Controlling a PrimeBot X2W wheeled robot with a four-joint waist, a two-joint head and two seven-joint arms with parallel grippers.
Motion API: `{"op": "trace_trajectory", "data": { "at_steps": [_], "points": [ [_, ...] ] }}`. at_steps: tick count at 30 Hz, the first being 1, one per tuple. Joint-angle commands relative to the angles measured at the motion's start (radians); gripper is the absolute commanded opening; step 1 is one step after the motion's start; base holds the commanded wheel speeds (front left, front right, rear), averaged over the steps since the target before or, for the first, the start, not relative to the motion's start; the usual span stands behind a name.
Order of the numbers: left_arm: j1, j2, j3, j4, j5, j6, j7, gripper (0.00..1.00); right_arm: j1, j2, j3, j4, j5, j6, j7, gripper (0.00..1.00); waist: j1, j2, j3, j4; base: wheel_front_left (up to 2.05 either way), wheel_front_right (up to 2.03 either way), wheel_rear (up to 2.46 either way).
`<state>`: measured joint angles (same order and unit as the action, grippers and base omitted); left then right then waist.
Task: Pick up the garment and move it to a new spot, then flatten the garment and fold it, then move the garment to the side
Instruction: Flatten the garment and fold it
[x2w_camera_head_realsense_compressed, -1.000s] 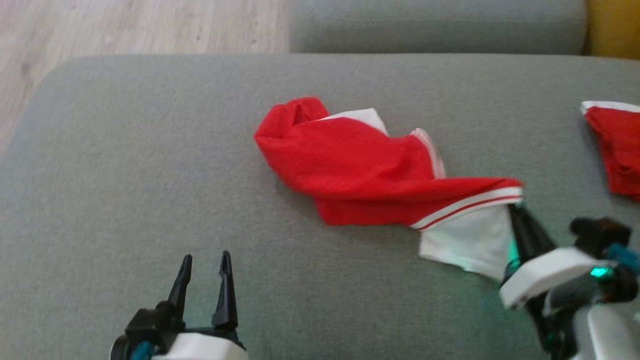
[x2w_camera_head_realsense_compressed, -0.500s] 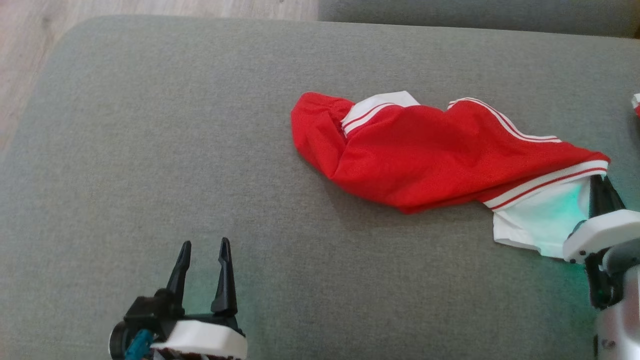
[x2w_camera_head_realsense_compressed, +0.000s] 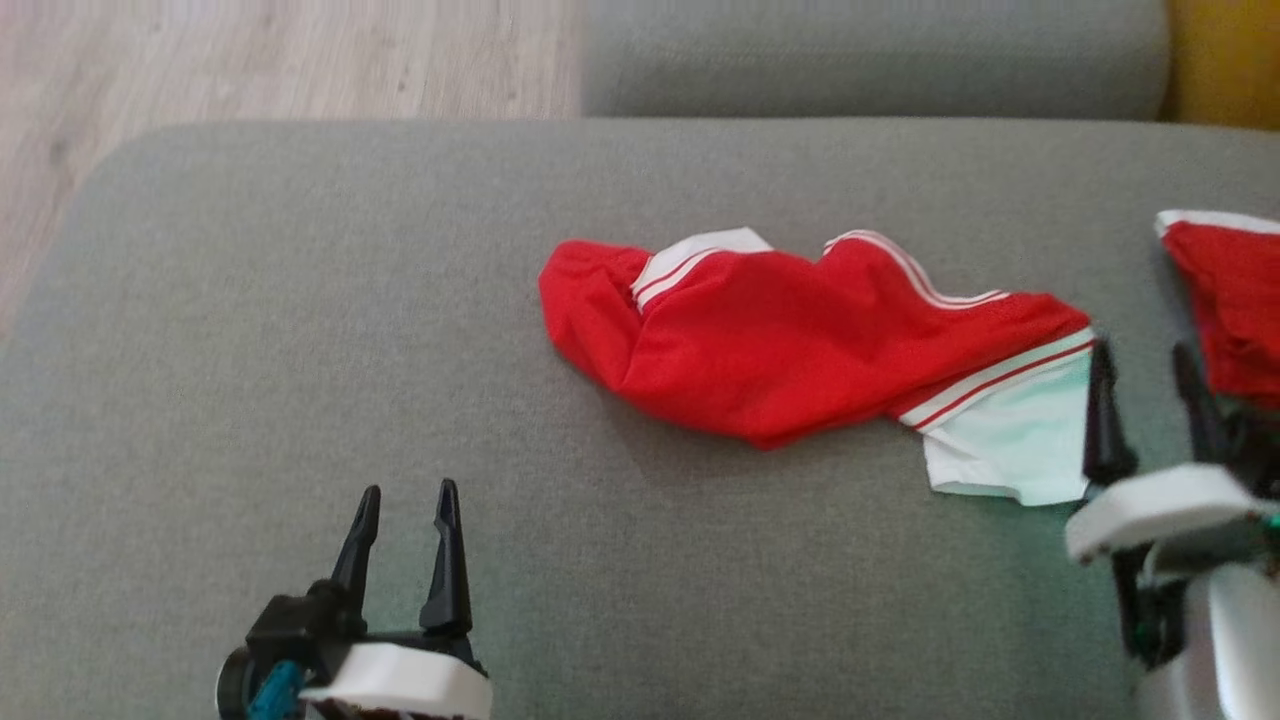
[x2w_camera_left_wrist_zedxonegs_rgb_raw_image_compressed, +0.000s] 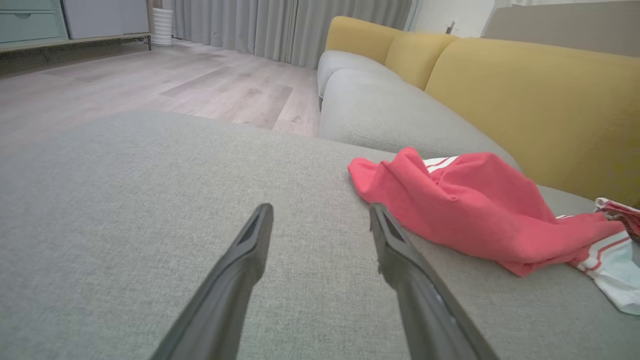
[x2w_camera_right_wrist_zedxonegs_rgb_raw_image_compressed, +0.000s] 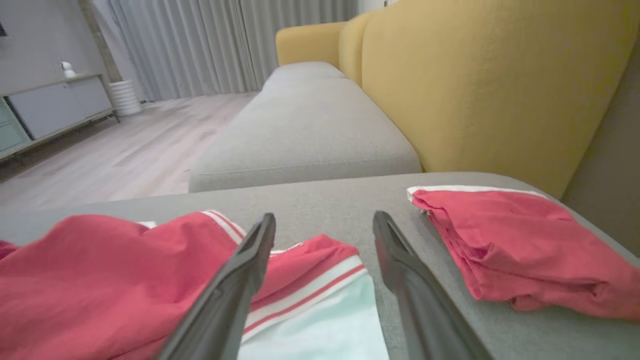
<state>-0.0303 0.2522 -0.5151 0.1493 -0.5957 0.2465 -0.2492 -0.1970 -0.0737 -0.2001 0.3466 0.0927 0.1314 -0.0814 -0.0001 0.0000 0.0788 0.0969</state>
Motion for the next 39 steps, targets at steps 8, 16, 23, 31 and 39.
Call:
{"op": "trace_trajectory", "data": {
  "at_steps": [8,16,23,31,39],
  "points": [
    [0.005,0.027,0.033,-0.043,0.007,0.006,0.000,1.00,0.145,0.023,0.104,-0.191,0.012,-0.001,-0.003,1.00,0.0001,0.0000,-0.072,-0.040,0.00,0.00,0.00],
    [-0.158,-0.003,-0.041,-0.024,0.038,-0.043,0.092,1.00,0.159,0.023,0.167,-0.287,0.043,-0.001,0.022,1.00,0.0001,0.0000,0.004,-0.079,0.00,0.00,0.00],
    [-0.377,-0.050,-0.049,0.113,0.040,-0.081,0.163,1.00,0.106,0.023,0.198,-0.325,0.031,-0.001,0.032,1.00,0.0001,0.0000,0.095,-0.139,0.00,0.00,0.00],
    [-0.506,-0.061,-0.021,0.298,0.011,-0.075,0.248,1.00,0.070,0.023,0.219,-0.327,0.037,-0.001,0.026,1.00,0.0001,0.0000,0.168,-0.195,0.00,0.00,0.00],
    [-0.549,-0.085,-0.012,0.382,-0.029,-0.109,0.258,0.00,0.055,0.023,0.210,-0.305,0.041,-0.001,0.005,1.00,0.0001,0.0000,0.181,-0.212,0.00,0.00,0.00]
  ]
}}
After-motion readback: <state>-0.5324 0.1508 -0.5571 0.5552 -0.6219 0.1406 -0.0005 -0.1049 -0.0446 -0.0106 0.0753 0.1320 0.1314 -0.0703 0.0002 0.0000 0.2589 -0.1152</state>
